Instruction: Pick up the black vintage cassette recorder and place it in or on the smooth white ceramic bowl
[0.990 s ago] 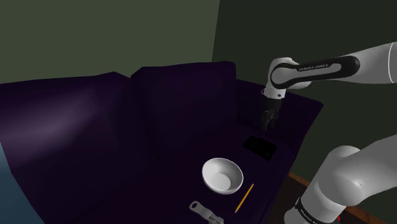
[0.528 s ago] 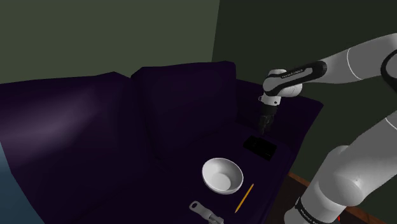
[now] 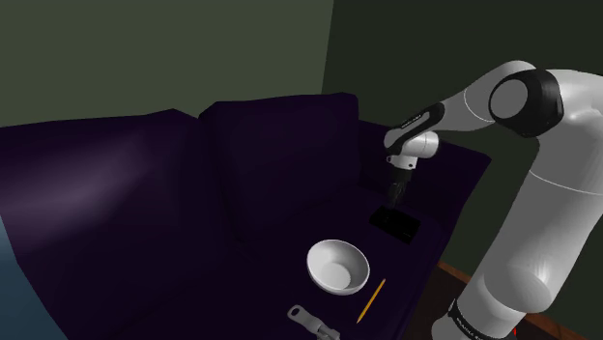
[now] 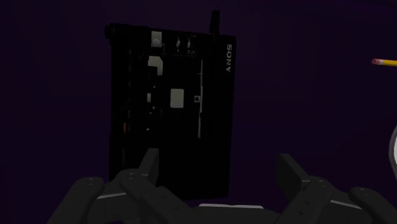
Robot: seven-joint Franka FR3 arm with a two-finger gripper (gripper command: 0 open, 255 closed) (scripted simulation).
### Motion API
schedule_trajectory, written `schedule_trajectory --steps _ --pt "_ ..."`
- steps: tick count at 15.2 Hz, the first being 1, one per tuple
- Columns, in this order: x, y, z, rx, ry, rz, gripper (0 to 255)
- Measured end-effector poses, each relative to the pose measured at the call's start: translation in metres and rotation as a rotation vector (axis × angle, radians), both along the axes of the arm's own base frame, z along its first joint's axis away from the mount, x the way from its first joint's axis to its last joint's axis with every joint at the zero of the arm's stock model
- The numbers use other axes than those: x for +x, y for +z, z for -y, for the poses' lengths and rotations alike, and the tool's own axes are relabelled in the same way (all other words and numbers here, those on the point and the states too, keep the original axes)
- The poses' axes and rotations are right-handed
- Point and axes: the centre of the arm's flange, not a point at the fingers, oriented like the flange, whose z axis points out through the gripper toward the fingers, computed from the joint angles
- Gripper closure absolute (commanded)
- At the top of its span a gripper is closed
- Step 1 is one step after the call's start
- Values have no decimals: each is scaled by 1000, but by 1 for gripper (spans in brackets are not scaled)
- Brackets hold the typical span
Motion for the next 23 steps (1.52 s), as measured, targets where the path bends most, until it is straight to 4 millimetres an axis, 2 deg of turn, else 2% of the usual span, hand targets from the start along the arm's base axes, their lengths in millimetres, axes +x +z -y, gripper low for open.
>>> schedule_trajectory --steps 8,13,14,23 --pt "-5 -38 -6 3 4 2 0" --pt "-5 -40 -6 3 4 2 0" --pt "-5 -40 -6 3 4 2 255" --pt "-5 -40 -6 3 3 2 255"
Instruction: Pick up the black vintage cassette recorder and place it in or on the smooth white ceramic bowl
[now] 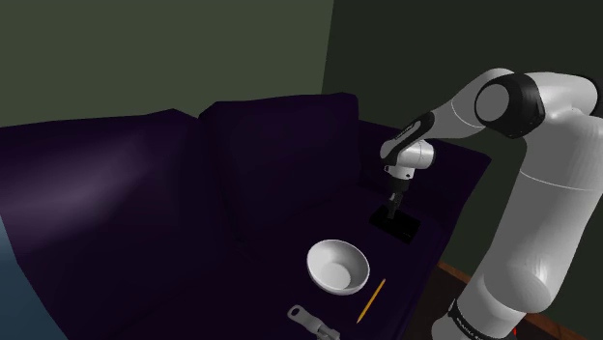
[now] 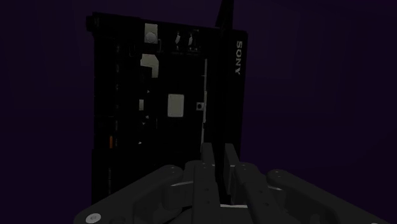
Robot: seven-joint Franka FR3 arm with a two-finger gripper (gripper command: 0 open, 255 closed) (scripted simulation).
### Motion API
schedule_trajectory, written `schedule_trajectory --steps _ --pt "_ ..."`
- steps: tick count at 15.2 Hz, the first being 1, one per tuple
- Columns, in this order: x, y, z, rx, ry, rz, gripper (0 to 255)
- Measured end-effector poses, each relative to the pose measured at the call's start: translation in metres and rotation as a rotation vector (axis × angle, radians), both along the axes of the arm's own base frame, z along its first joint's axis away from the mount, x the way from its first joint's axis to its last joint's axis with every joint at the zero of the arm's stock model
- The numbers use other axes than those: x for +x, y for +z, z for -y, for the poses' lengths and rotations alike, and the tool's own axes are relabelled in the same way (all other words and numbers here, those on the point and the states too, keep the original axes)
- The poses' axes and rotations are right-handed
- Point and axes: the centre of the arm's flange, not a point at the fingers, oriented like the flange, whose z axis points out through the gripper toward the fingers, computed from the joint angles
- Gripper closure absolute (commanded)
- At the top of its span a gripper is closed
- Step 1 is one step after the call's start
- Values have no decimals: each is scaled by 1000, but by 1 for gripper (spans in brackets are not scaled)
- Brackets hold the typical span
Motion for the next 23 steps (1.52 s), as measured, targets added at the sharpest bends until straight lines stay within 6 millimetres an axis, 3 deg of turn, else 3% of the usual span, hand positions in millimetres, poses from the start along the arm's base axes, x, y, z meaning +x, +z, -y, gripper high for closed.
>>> schedule_trajectory --steps 4,23 --pt "0 11 0 0 0 -1 255" --pt "0 111 1 0 0 -1 255"
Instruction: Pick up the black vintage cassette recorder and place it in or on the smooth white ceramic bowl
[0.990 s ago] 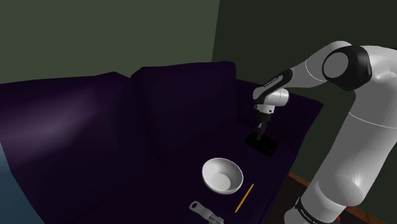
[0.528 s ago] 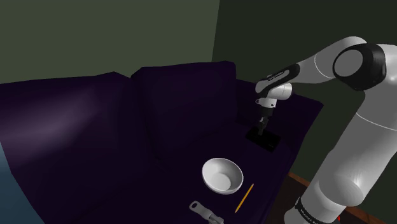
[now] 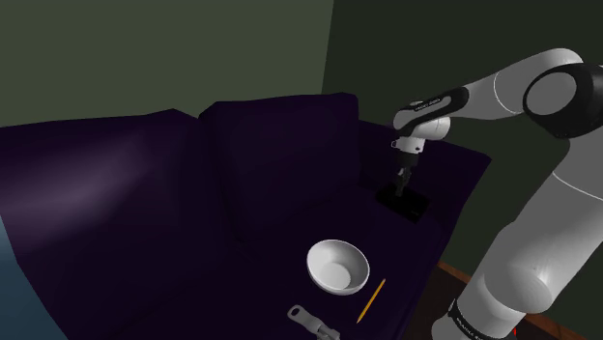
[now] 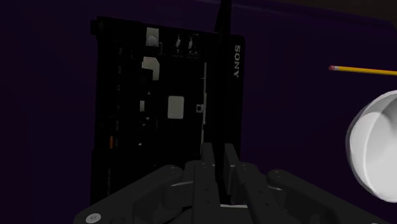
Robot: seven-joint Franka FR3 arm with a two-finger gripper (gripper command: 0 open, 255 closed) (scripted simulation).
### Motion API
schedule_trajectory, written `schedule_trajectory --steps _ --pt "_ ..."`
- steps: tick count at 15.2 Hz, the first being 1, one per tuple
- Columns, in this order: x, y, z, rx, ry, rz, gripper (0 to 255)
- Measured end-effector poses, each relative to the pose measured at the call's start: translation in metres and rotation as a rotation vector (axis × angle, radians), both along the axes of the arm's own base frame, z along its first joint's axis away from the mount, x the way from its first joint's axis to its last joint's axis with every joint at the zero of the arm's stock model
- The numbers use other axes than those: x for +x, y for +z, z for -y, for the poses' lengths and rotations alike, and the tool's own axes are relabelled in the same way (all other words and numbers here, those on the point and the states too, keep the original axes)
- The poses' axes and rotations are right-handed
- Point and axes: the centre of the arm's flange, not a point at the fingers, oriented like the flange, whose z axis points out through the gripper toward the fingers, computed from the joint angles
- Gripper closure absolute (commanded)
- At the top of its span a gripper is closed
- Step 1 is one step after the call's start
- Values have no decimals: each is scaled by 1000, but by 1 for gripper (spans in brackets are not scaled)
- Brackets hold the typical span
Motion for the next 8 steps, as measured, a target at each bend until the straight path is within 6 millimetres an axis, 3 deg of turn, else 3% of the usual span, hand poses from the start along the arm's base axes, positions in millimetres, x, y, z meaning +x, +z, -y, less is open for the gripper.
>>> schedule_trajectory --steps 6,8 --pt "-1 30 -2 0 0 0 255" --pt "-1 34 -19 0 1 0 255"
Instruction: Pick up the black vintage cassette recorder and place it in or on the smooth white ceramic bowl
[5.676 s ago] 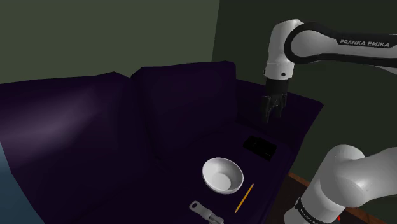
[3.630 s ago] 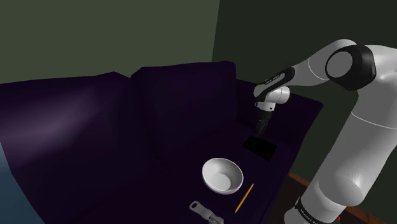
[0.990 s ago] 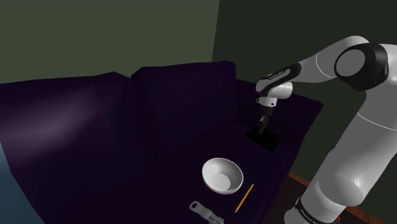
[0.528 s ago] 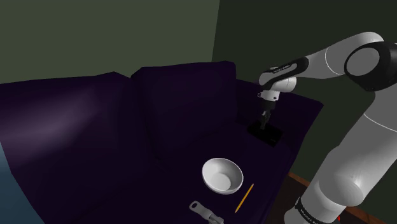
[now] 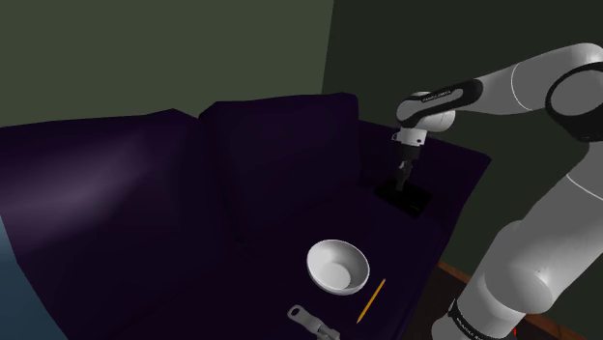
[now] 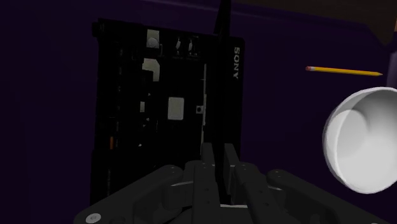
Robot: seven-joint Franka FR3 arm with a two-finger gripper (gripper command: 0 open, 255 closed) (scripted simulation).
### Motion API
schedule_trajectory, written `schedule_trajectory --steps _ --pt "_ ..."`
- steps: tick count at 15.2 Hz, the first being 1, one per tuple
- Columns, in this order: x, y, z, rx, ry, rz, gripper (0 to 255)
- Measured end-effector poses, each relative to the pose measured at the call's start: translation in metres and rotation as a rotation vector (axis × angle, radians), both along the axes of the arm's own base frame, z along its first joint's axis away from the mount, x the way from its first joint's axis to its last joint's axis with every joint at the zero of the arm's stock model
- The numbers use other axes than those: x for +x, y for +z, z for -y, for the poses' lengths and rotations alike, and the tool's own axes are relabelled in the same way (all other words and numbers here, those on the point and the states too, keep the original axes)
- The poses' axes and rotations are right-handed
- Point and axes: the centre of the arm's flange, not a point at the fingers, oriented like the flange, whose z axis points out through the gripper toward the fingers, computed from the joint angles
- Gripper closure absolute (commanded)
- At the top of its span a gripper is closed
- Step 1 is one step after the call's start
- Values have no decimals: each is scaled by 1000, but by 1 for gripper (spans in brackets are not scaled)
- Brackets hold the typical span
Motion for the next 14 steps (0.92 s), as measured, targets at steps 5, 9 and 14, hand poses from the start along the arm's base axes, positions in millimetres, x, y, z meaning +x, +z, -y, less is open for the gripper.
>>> schedule_trajectory --steps 5,9,14 --pt "3 6 -64 0 1 0 255" --pt "8 9 -116 1 1 -1 255" --pt "5 11 -180 0 1 -1 255"
